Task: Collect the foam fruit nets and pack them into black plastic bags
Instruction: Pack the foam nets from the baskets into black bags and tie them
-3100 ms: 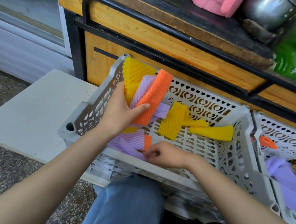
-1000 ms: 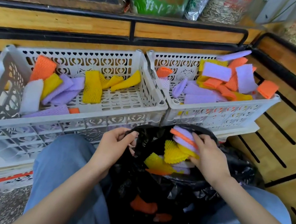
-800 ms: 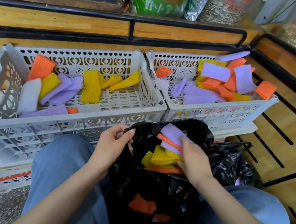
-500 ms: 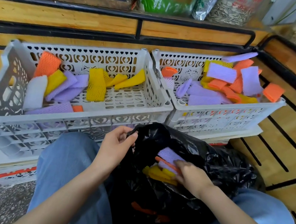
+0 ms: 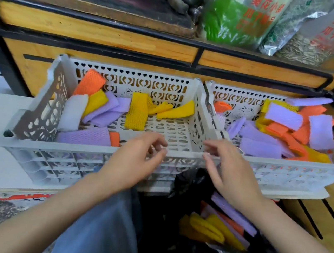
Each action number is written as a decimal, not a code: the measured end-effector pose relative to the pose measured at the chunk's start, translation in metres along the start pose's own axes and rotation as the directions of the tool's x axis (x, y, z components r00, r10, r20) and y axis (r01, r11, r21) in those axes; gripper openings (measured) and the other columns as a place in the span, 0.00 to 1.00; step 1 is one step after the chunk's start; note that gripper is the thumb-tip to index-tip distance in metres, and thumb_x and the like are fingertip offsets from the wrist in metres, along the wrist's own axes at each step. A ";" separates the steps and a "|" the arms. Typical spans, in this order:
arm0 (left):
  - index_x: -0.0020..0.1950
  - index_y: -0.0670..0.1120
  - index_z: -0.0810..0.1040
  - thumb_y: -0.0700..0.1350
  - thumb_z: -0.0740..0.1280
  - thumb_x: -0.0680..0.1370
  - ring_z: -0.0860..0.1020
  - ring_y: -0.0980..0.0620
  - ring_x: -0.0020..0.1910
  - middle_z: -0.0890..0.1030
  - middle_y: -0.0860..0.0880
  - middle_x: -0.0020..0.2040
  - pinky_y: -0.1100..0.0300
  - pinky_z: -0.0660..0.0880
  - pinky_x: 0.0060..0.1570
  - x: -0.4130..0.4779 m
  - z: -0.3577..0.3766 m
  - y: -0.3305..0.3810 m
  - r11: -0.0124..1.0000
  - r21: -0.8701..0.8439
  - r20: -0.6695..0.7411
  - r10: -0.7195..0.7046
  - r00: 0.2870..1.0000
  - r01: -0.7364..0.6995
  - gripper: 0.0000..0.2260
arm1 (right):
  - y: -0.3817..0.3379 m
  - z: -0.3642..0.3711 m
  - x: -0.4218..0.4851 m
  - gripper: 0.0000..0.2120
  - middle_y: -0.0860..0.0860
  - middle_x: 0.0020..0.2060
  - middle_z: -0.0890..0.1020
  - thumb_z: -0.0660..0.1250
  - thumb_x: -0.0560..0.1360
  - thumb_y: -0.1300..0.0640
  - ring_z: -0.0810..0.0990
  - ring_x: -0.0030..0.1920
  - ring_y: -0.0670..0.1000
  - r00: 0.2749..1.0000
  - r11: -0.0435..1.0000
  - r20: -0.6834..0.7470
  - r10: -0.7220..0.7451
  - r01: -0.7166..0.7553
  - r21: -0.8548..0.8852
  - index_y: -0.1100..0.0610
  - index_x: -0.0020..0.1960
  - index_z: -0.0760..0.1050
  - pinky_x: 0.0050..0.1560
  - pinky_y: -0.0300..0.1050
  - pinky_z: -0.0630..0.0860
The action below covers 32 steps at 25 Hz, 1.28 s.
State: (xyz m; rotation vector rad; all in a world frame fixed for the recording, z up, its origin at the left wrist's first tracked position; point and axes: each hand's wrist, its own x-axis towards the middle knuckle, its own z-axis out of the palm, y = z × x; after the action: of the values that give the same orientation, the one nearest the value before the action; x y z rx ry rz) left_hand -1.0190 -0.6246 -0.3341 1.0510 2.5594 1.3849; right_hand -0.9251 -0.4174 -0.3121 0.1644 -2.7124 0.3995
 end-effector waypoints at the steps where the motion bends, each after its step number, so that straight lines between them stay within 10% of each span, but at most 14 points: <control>1: 0.51 0.50 0.76 0.44 0.65 0.77 0.75 0.57 0.44 0.77 0.54 0.45 0.62 0.71 0.47 0.012 -0.011 -0.009 0.999 0.029 -0.039 0.027 0.999 -0.026 0.03 | 0.000 0.007 0.022 0.14 0.50 0.52 0.76 0.59 0.80 0.52 0.74 0.52 0.46 1.000 1.000 -0.024 0.004 -0.004 0.007 0.56 0.63 0.69 0.47 0.38 0.71; 9: 0.67 0.43 0.70 0.47 0.63 0.80 0.72 0.48 0.62 0.70 0.45 0.67 0.58 0.68 0.59 0.117 -0.041 -0.117 0.919 0.337 0.067 -0.238 0.969 0.202 0.18 | 0.057 0.110 0.159 0.25 0.56 0.68 0.67 0.64 0.77 0.58 0.66 0.68 0.54 0.935 0.977 0.284 0.213 -0.202 -0.068 0.59 0.71 0.60 0.67 0.45 0.63; 14: 0.72 0.43 0.64 0.47 0.63 0.80 0.71 0.46 0.62 0.67 0.44 0.72 0.52 0.73 0.57 0.160 -0.007 -0.163 0.885 0.202 0.236 -0.460 0.856 0.420 0.22 | 0.104 0.161 0.185 0.26 0.59 0.72 0.62 0.62 0.77 0.63 0.53 0.75 0.57 0.862 0.923 0.400 0.310 -0.173 -0.343 0.61 0.72 0.57 0.74 0.48 0.49; 22: 0.75 0.44 0.54 0.54 0.69 0.74 0.59 0.44 0.72 0.61 0.44 0.73 0.49 0.59 0.69 0.165 0.028 -0.187 0.706 0.702 0.374 -0.479 0.794 0.095 0.37 | 0.113 0.173 0.200 0.18 0.58 0.59 0.76 0.63 0.73 0.65 0.71 0.62 0.58 0.817 0.776 0.480 0.319 0.065 -0.627 0.61 0.62 0.68 0.63 0.49 0.65; 28: 0.67 0.45 0.70 0.38 0.59 0.79 0.72 0.46 0.62 0.73 0.45 0.64 0.55 0.69 0.58 0.161 0.019 -0.186 0.693 0.720 0.353 -0.393 0.849 0.021 0.16 | 0.118 0.175 0.189 0.16 0.56 0.64 0.71 0.62 0.78 0.56 0.70 0.62 0.56 0.696 0.952 0.667 0.266 -0.079 -0.296 0.57 0.66 0.71 0.62 0.49 0.68; 32: 0.61 0.45 0.76 0.45 0.62 0.80 0.74 0.52 0.50 0.78 0.46 0.56 0.62 0.68 0.48 0.146 0.004 -0.174 0.852 0.507 0.540 -0.431 0.723 0.129 0.12 | 0.122 0.175 0.189 0.22 0.57 0.63 0.74 0.63 0.78 0.53 0.75 0.60 0.57 0.654 0.925 0.671 0.350 -0.355 -0.137 0.58 0.69 0.62 0.59 0.51 0.72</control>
State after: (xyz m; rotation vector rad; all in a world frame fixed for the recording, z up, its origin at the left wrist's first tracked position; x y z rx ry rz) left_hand -1.2239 -0.6011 -0.4297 0.8895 2.3679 0.2663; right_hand -1.1828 -0.3647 -0.4222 -0.2943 -3.5027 0.5428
